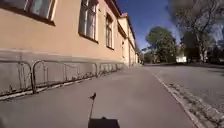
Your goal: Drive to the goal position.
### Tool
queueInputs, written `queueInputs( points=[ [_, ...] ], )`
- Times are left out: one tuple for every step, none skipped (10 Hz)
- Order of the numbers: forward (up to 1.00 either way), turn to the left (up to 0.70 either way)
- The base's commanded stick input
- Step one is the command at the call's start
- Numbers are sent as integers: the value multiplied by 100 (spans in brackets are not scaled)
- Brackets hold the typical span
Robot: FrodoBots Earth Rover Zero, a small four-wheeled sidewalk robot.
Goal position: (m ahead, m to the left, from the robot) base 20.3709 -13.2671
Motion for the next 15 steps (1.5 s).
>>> queueInputs(
  points=[
    [70, -20],
    [70, 0],
    [70, 0],
    [70, 0],
    [70, 0],
    [70, -11],
    [70, -35],
    [70, -35],
    [70, -35],
    [70, -35],
    [70, -35],
    [70, -35],
    [70, -35],
    [70, -35],
    [70, -35]
  ],
)
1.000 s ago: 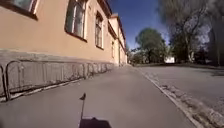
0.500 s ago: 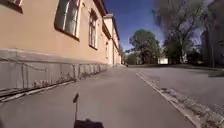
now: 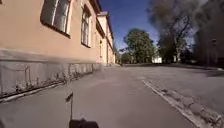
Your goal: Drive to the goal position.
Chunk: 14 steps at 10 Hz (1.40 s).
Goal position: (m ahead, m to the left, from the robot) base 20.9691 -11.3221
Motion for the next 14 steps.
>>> queueInputs(
  points=[
    [70, -15],
    [70, 0],
    [70, 0],
    [70, 0],
    [70, -30],
    [70, -34],
    [70, 0],
    [70, 0],
    [70, 0],
    [70, 0],
    [70, 0],
    [70, -6],
    [70, -32],
    [70, -20]
  ],
)
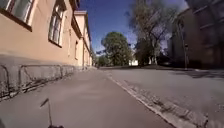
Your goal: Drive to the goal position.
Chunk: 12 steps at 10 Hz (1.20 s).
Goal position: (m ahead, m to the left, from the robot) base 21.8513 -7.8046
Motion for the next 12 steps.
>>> queueInputs(
  points=[
    [70, 0],
    [70, 0],
    [70, 0],
    [70, 0],
    [70, 0],
    [70, -31],
    [70, -11],
    [70, -2],
    [70, -16],
    [70, -35],
    [70, -35],
    [70, -35]
  ],
)
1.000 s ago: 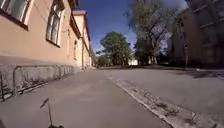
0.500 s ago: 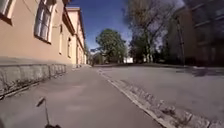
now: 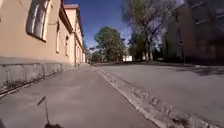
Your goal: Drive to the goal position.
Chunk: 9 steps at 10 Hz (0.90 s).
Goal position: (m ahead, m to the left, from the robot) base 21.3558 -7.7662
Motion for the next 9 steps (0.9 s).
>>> queueInputs(
  points=[
    [70, -35],
    [70, -35],
    [70, -35],
    [70, -4],
    [70, 0],
    [70, 0],
    [70, -23],
    [70, -24],
    [70, -6]
  ],
)
